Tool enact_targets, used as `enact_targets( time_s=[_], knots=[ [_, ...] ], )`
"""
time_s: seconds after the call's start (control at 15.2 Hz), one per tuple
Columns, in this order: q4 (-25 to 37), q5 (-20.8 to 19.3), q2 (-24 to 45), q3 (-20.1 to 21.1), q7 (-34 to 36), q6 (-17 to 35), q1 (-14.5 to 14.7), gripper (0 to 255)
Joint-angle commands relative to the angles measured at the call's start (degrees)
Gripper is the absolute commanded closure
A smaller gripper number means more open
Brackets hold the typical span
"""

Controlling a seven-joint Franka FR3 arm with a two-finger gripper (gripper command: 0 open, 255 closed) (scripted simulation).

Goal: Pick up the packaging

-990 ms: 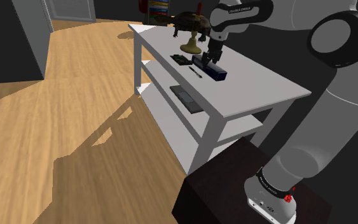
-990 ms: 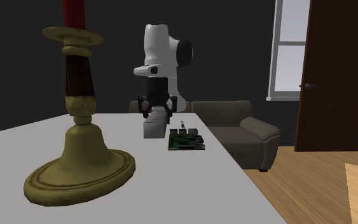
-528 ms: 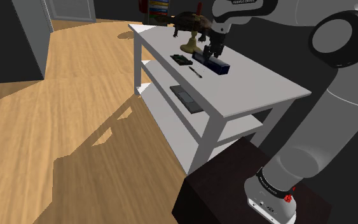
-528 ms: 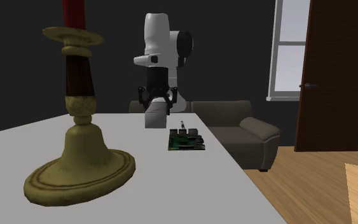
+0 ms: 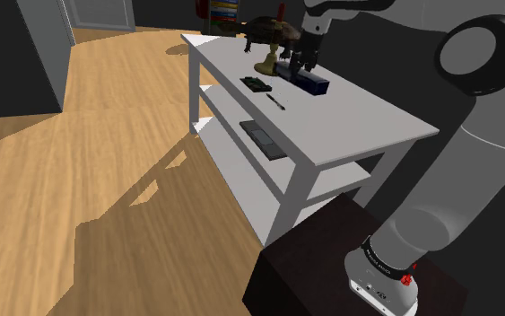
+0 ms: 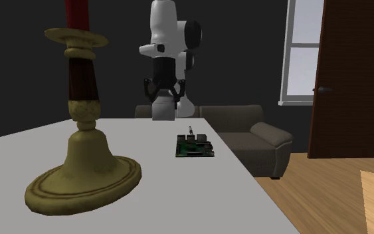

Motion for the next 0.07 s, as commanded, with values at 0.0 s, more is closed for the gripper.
enact_targets(
  time_s=[0.0],
  knots=[
    [0.7, 0.0, 0.1, 0.0, -0.1, -0.6, 0.0, 255]
  ],
)
